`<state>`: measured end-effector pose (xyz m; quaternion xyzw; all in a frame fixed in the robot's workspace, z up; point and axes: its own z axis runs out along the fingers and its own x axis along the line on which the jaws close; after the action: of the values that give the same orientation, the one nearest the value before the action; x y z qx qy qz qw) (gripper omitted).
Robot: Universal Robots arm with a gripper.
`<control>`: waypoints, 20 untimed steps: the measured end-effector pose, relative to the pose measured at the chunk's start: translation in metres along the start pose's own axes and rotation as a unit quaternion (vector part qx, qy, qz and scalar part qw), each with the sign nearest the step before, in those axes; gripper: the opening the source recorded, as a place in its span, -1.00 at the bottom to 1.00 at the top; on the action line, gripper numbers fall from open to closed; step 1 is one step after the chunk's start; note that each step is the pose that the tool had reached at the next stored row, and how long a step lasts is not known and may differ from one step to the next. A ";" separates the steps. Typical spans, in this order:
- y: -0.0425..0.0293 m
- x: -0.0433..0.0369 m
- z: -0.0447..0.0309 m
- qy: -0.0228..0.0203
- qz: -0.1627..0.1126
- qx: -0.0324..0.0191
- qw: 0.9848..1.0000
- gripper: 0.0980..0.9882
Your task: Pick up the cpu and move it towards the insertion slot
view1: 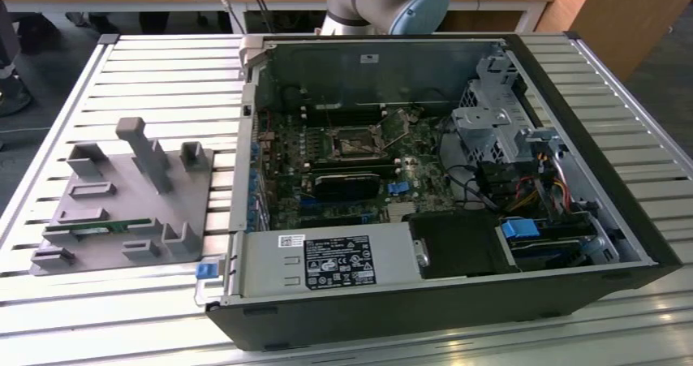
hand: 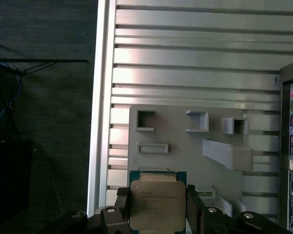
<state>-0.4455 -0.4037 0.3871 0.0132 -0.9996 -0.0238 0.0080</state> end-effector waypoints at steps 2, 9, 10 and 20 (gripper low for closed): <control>0.0001 0.0000 -0.0016 0.000 0.000 0.000 1.000 0.00; 0.0003 0.0001 -0.0064 0.000 0.000 0.000 1.000 0.00; 0.0003 0.0001 -0.0070 0.000 0.000 0.000 1.000 0.00; 0.0006 0.0002 -0.0130 0.000 0.000 0.000 1.000 0.00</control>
<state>-0.4455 -0.4037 0.4001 0.0132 -0.9996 -0.0238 0.0080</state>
